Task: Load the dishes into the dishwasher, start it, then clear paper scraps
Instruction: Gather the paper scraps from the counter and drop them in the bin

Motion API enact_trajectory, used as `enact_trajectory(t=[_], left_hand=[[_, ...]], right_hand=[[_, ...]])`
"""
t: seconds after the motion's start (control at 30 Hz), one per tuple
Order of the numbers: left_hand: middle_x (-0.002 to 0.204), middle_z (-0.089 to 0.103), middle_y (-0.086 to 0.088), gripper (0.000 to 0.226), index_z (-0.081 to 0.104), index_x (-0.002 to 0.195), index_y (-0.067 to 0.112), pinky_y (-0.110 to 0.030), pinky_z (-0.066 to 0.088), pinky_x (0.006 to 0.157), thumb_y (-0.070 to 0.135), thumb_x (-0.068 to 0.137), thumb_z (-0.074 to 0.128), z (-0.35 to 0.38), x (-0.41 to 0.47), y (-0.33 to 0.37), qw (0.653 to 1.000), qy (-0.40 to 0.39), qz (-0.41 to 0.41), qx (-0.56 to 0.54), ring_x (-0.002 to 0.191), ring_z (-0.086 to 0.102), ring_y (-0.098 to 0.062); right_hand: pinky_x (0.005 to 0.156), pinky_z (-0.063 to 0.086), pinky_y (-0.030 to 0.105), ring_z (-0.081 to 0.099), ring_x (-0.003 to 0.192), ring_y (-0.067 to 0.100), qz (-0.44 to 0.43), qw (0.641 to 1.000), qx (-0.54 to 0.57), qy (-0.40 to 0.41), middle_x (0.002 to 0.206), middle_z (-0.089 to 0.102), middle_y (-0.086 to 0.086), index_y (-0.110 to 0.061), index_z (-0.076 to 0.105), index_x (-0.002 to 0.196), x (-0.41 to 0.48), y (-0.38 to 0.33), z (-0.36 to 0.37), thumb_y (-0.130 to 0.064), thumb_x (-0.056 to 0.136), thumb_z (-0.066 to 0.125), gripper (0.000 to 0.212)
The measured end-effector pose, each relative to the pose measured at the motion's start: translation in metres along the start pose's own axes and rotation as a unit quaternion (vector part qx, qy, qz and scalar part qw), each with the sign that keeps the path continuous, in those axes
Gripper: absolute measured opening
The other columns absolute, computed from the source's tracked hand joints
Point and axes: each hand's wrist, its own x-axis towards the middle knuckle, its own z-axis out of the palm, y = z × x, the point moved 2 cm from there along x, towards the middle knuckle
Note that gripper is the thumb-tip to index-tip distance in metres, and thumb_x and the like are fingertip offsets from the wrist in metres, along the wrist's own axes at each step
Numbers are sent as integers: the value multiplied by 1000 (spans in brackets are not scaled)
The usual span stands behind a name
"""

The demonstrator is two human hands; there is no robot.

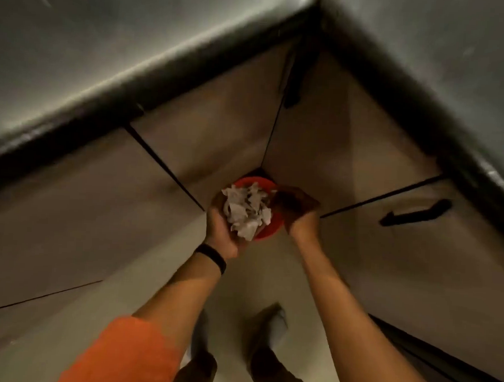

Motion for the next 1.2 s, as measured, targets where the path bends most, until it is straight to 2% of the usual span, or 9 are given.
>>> enact_trajectory(t=[0.17,0.27,0.37,0.67,0.83,0.97,1.07,1.13,1.2], left_hand=[[147,56,-15,63,50,148,12,-45,47,106,55,105,33,-59,101,-25,999,-44,1,27,135,54,-32],[145,57,-17,60,53,145,10,-52,37,117,50,103,38,-85,152,-39,997,-45,10,61,135,53,-35],[148,53,-20,63,49,149,8,-56,30,122,47,100,44,-104,183,-46,996,-34,19,86,138,50,-38],[134,66,-11,45,59,136,20,-51,46,108,49,106,42,-111,184,-39,988,33,56,140,125,61,-32],[143,55,-7,51,51,146,23,-44,44,102,51,103,43,-89,156,-25,987,48,56,142,126,55,-27],[145,55,-4,51,57,142,25,-50,33,117,54,102,44,-55,106,-12,988,52,50,139,134,50,-27],[138,62,-3,50,64,135,27,-50,34,118,57,102,42,-11,41,5,991,44,33,119,132,53,-26],[128,69,-6,48,67,130,23,-45,44,109,54,103,42,20,-5,13,994,52,29,86,121,60,-26],[122,69,-8,46,68,123,18,-38,49,92,51,104,42,58,-61,26,996,41,30,67,108,63,-25]], right_hand=[[85,54,33,69,87,17,-1,999,-25,31,86,74,-4,-18,79,92,69,102,34,0,86,72,21],[91,57,41,71,93,25,-4,997,-71,17,94,77,3,-16,81,97,97,143,45,-6,86,70,19],[88,60,50,73,88,30,19,997,-77,-2,88,77,1,-34,81,85,113,168,55,-15,86,65,25],[94,58,49,71,95,25,64,995,-68,-35,104,76,3,-23,78,97,114,187,63,-9,96,60,23],[73,53,27,66,78,13,14,994,-97,-40,84,72,-5,-27,79,95,94,156,53,-14,98,60,23],[84,58,37,68,87,17,8,997,-71,-26,92,74,0,-17,81,102,61,109,36,-11,97,64,19],[89,58,42,69,86,13,6,998,-51,-32,94,75,-2,-22,79,102,18,46,20,-3,94,65,25],[88,57,36,68,80,5,10,998,-36,-44,92,74,-5,-21,77,99,-14,3,11,2,92,63,27],[84,55,32,67,82,8,-1,998,-54,-41,91,73,-5,-12,77,99,-48,-46,-4,-8,89,64,17]])
